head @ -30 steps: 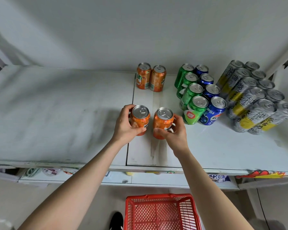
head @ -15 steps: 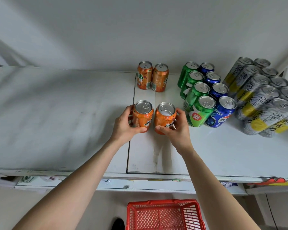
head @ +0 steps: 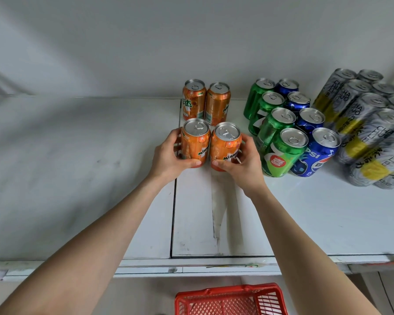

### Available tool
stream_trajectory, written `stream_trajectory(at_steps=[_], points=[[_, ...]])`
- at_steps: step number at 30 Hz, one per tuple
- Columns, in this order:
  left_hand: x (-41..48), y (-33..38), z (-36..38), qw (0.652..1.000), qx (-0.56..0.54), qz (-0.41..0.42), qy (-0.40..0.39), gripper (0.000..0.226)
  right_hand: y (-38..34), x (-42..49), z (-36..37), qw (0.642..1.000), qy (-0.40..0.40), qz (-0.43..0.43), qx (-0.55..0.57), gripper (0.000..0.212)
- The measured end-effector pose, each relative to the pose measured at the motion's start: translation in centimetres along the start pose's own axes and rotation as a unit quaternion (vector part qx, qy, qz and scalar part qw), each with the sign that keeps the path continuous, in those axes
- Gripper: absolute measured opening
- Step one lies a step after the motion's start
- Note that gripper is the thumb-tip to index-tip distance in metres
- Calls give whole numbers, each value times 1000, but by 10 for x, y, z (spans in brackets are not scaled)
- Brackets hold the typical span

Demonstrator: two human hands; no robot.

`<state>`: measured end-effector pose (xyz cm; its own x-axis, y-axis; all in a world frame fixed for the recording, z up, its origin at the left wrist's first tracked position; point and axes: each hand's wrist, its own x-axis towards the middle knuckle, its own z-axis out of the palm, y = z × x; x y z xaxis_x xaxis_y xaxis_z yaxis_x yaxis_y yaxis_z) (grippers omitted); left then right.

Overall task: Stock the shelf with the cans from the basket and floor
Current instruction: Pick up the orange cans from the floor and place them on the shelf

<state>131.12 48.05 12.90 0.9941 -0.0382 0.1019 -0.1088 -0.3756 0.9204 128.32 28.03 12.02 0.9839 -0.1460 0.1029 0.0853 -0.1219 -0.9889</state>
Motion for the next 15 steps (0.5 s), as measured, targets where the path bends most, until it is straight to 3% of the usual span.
stream_trajectory(at_steps=[15], points=[[65, -4, 2, 999, 41, 13, 14, 87, 12, 65, 16, 1000, 7, -11, -19, 88]])
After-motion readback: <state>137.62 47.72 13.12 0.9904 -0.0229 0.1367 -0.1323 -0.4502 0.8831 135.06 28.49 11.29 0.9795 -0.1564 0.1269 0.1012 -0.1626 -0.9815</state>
